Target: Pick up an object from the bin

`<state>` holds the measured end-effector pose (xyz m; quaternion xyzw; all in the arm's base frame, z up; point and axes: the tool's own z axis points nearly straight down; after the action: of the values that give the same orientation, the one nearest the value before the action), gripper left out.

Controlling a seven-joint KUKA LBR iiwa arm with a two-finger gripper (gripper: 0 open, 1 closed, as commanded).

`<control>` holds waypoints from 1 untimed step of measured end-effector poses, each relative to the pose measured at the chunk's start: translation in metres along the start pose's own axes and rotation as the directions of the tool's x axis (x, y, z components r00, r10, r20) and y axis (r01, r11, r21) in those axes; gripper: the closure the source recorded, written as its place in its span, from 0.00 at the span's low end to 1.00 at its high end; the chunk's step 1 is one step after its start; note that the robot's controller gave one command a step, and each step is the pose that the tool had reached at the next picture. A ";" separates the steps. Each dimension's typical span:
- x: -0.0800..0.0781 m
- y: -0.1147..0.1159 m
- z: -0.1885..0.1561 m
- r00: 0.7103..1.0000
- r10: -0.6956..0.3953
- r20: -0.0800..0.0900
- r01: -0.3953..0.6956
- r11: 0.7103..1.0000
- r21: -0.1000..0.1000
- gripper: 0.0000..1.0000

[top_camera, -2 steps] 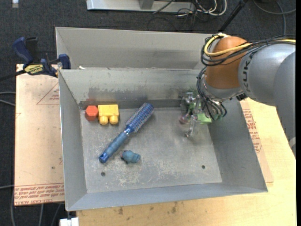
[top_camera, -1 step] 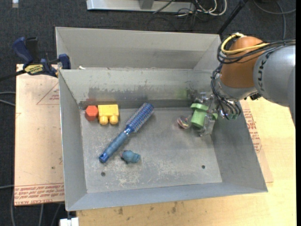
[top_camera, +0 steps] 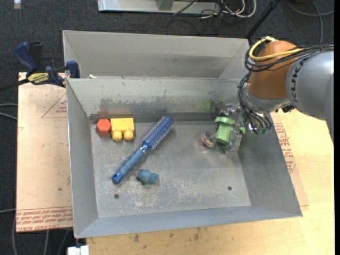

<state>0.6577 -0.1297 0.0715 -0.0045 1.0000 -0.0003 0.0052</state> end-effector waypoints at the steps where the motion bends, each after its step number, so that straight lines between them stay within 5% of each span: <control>1: -0.001 0.000 0.000 1.000 0.000 0.003 0.000 1.000 0.000 0.00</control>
Offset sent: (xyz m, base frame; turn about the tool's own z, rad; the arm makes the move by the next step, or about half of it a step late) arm 0.0000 0.0000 0.0000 0.0000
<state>0.6586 -0.1293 0.0719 -0.0045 1.0000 -0.0002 0.0068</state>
